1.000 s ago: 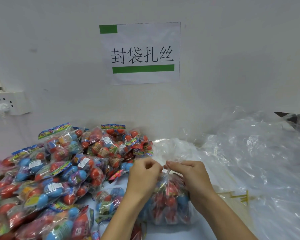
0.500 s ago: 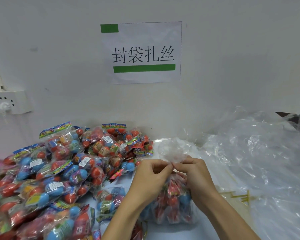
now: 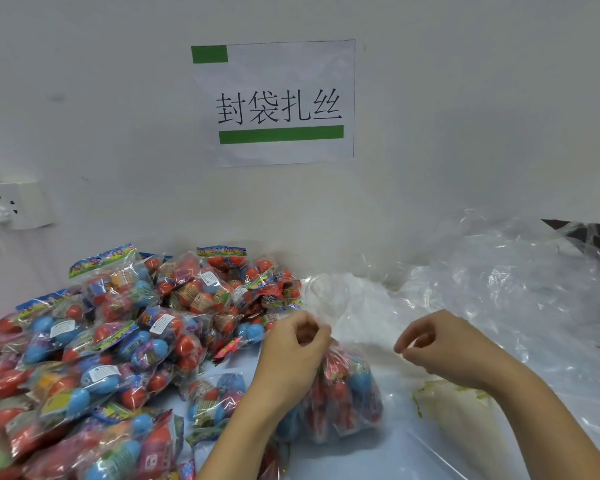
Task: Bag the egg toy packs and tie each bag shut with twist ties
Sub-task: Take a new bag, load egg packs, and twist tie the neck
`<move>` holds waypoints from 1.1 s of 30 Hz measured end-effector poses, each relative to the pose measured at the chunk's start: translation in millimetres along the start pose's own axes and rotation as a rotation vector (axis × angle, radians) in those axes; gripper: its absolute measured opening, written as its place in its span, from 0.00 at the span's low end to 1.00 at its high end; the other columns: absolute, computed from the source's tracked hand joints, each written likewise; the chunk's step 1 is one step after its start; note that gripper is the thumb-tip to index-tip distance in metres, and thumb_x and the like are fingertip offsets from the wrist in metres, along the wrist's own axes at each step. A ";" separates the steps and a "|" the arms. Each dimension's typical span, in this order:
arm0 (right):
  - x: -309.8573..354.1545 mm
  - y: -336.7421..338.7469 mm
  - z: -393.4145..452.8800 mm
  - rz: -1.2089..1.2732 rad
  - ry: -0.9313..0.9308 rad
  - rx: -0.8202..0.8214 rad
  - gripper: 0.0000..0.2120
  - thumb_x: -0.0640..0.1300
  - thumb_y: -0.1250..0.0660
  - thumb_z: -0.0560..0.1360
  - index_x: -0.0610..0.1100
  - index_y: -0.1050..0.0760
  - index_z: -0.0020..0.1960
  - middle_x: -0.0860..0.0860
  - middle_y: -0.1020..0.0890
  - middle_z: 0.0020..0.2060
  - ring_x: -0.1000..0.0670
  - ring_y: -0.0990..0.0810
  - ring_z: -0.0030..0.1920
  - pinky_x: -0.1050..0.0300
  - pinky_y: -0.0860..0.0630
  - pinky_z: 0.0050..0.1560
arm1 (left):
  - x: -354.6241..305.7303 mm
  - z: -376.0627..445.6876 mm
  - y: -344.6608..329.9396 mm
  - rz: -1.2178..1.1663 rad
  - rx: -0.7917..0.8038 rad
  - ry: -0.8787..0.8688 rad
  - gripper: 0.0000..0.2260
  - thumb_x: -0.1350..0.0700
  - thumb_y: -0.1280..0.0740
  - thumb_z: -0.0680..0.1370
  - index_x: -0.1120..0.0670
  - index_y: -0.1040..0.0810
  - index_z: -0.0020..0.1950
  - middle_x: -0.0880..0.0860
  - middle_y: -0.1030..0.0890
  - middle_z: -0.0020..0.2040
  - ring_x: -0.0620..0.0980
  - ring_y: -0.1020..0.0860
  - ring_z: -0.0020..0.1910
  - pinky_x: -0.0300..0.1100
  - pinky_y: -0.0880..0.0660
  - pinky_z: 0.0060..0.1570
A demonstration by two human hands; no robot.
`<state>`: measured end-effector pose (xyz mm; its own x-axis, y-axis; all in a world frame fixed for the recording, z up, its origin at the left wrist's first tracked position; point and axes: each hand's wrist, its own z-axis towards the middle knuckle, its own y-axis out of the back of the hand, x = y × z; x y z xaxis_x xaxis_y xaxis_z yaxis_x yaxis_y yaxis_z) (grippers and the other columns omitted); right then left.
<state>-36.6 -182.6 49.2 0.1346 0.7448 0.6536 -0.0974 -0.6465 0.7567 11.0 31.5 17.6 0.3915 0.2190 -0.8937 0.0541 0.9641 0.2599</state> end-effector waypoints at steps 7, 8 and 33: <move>-8.2 -7.5 0.9 -0.326 -0.184 0.186 0.10 0.40 0.25 0.70 0.56 0.17 0.42 0.56 0.21 0.37 0.58 0.24 0.33 0.71 0.34 0.25 | 3.6 1.1 -0.2 0.022 0.028 0.002 0.08 0.58 0.33 0.80 0.58 0.19 0.42 0.53 0.16 0.38 0.43 0.19 0.39 0.35 0.24 0.42; -8.3 -11.3 2.2 -0.333 -0.204 0.176 0.09 0.39 0.25 0.68 0.54 0.17 0.40 0.56 0.20 0.37 0.57 0.23 0.32 0.70 0.33 0.25 | 4.1 1.5 -0.3 0.023 0.036 0.006 0.08 0.58 0.33 0.80 0.57 0.19 0.42 0.52 0.16 0.38 0.42 0.19 0.38 0.34 0.25 0.42; 50.0 -49.9 -0.7 0.144 0.080 -0.264 0.16 0.39 0.31 0.72 0.46 0.26 0.26 0.55 0.24 0.22 0.57 0.27 0.26 0.68 0.34 0.25 | -1.9 -4.2 -2.1 -0.115 0.165 -0.114 0.06 0.57 0.34 0.82 0.49 0.19 0.48 0.44 0.22 0.32 0.43 0.34 0.27 0.32 0.35 0.30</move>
<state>-25.7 -113.0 44.1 0.0237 0.6659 0.7457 -0.3642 -0.6889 0.6267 6.3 29.7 17.2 0.4746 0.0814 -0.8764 0.2504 0.9421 0.2232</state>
